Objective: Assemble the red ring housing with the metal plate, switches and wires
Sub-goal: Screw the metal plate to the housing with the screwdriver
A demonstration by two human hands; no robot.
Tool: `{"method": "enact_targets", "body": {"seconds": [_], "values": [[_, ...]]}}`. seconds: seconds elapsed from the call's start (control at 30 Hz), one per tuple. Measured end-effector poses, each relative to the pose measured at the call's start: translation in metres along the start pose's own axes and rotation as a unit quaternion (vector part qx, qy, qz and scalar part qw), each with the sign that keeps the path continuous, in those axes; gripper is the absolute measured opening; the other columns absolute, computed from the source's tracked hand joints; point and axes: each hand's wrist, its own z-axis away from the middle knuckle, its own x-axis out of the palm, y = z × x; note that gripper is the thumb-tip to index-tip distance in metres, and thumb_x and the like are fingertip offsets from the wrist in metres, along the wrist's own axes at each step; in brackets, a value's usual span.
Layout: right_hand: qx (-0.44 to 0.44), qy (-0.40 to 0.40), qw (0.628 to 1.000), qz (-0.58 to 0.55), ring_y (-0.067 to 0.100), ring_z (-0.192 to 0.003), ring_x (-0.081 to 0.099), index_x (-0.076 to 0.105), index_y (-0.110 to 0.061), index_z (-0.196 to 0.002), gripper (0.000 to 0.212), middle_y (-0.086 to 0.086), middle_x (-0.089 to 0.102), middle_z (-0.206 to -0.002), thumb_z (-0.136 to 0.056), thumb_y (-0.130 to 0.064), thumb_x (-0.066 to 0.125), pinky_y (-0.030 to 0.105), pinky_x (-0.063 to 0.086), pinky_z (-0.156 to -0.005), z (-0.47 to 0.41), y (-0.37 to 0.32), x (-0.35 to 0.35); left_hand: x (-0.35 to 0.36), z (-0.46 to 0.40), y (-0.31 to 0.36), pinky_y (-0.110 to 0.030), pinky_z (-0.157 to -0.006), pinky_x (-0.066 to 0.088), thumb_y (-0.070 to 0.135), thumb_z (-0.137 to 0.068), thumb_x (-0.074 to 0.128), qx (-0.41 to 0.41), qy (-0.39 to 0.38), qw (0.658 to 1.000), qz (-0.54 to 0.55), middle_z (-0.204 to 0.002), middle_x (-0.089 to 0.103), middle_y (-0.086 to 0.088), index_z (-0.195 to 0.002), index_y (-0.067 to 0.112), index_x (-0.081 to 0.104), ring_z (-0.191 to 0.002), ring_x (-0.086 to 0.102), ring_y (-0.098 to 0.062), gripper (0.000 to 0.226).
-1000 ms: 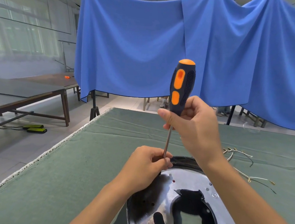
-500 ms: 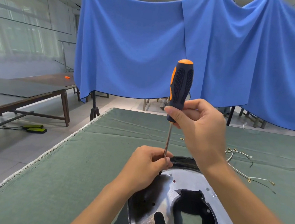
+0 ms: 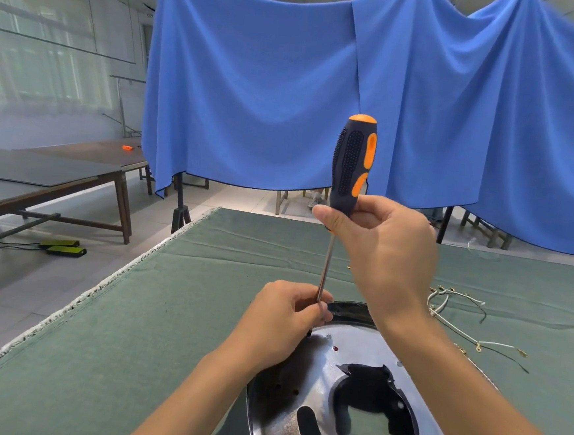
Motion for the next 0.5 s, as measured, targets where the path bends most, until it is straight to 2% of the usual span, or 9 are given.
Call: {"method": "enact_targets", "body": {"seconds": [0.07,0.13,0.23,0.3,0.37,0.43,0.5], "values": [[-0.012,-0.021,1.000,-0.016,0.010,-0.077,0.067,0.067,-0.030,-0.077,0.023,-0.014,0.071,-0.073,-0.070,-0.049,0.077,0.036,0.052,-0.075,0.001,0.003,-0.001,-0.001,0.000,0.001,-0.029,-0.084,0.055,0.009,-0.089,0.060,0.000,-0.001,1.000,0.002,-0.080,0.075,0.002,-0.099,0.011,0.072,-0.079,0.070,-0.005,0.016],[-0.033,-0.089,0.994,-0.052,0.010,-0.079,0.067,0.067,-0.029,-0.087,0.014,-0.011,0.072,-0.080,-0.079,-0.040,0.072,0.028,0.050,-0.071,0.000,0.007,-0.004,-0.001,0.001,0.001,-0.026,-0.082,0.054,0.009,-0.089,0.060,0.003,-0.004,1.000,0.000,-0.079,0.075,0.003,-0.098,0.011,0.072,-0.078,0.070,-0.004,0.015],[-0.032,-0.154,0.979,-0.132,0.010,-0.082,0.069,0.070,-0.025,-0.093,0.009,-0.007,0.074,-0.084,-0.085,-0.022,0.069,0.022,0.050,-0.074,-0.001,0.007,-0.008,-0.002,0.001,0.003,-0.027,-0.082,0.053,0.013,-0.089,0.060,0.005,-0.010,1.000,-0.010,-0.080,0.075,0.005,-0.099,0.014,0.072,-0.078,0.069,-0.003,0.015],[-0.013,-0.117,0.983,-0.140,0.007,-0.075,0.070,0.073,-0.028,-0.084,0.010,-0.009,0.075,-0.077,-0.078,-0.022,0.076,0.026,0.054,-0.075,-0.004,0.006,-0.007,-0.002,0.001,0.003,-0.033,-0.085,0.053,0.024,-0.083,0.060,0.004,-0.012,1.000,-0.020,-0.081,0.075,0.004,-0.097,0.017,0.072,-0.081,0.069,-0.007,0.019],[-0.009,-0.057,0.996,-0.073,0.005,-0.069,0.069,0.074,-0.030,-0.075,0.010,-0.015,0.072,-0.070,-0.070,-0.033,0.081,0.033,0.055,-0.075,-0.005,0.003,-0.002,-0.001,0.002,0.004,-0.039,-0.086,0.053,0.032,-0.074,0.056,0.001,-0.011,1.000,-0.017,-0.080,0.075,0.003,-0.092,0.018,0.071,-0.083,0.070,-0.013,0.027],[-0.017,-0.022,0.999,-0.016,0.003,-0.068,0.067,0.074,-0.031,-0.074,0.017,-0.019,0.071,-0.067,-0.066,-0.044,0.081,0.039,0.053,-0.077,-0.004,0.001,0.001,0.000,0.002,0.002,-0.042,-0.086,0.053,0.031,-0.072,0.056,-0.001,-0.009,1.000,-0.012,-0.081,0.075,0.002,-0.091,0.016,0.070,-0.084,0.070,-0.016,0.027],[-0.017,-0.018,1.000,0.001,0.004,-0.071,0.067,0.075,-0.031,-0.078,0.021,-0.017,0.072,-0.069,-0.068,-0.049,0.079,0.039,0.052,-0.074,-0.003,0.000,0.003,0.000,0.000,0.000,-0.043,-0.085,0.053,0.024,-0.077,0.062,-0.001,-0.007,1.000,-0.014,-0.083,0.075,0.000,-0.093,0.015,0.071,-0.085,0.070,-0.018,0.021]]}}
